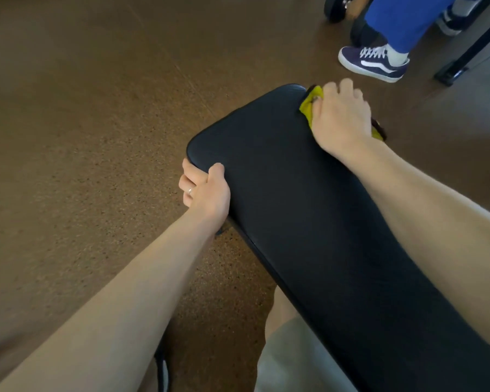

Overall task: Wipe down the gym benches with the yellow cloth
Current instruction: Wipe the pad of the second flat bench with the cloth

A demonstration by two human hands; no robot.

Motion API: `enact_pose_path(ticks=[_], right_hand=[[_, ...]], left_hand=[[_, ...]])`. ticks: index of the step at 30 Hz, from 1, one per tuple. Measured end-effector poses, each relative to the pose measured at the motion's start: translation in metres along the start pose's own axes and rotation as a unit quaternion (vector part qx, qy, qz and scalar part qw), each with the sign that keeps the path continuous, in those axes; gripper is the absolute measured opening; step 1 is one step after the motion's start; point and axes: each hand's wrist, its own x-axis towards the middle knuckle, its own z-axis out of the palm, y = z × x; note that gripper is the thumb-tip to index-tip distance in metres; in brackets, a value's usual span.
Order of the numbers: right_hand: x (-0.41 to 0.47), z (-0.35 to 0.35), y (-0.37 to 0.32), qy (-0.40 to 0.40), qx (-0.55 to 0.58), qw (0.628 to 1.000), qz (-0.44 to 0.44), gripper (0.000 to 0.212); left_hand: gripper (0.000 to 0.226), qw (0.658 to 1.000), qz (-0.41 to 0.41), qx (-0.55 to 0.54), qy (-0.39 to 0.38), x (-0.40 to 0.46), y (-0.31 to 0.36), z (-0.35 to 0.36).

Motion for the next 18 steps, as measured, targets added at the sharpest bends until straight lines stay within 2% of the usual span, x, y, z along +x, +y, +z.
enact_pose_path(ticks=[3, 6, 7, 8, 10, 15, 18], right_hand=[[0.011, 0.008, -0.069, 0.028, -0.028, 0.996, -0.078, 0.038], [-0.018, 0.015, -0.125, 0.023, -0.02, 0.98, -0.198, 0.035], [-0.034, 0.015, -0.133, 0.021, -0.015, 0.973, -0.229, 0.033], [-0.052, 0.013, -0.133, 0.023, -0.01, 0.968, -0.251, 0.033], [-0.093, 0.003, -0.114, 0.024, 0.004, 0.96, -0.278, 0.033], [-0.205, -0.026, -0.047, -0.043, 0.014, 0.947, -0.317, 0.044], [-0.206, -0.022, -0.043, -0.033, 0.017, 0.942, -0.332, 0.04]], left_hand=[[0.066, 0.999, 0.003, -0.013, -0.031, 0.006, -0.001, -0.007], [0.086, 0.989, -0.025, -0.075, -0.123, 0.014, -0.002, -0.021], [0.084, 0.985, -0.029, -0.103, -0.134, 0.016, -0.002, -0.027], [0.074, 0.985, -0.023, -0.114, -0.125, 0.014, 0.0, -0.033], [0.062, 0.975, -0.03, -0.141, -0.168, 0.013, 0.002, -0.042], [0.054, 0.977, -0.027, -0.129, -0.168, 0.014, -0.005, -0.053], [0.053, 0.977, -0.04, -0.13, -0.166, 0.016, -0.01, -0.052]])
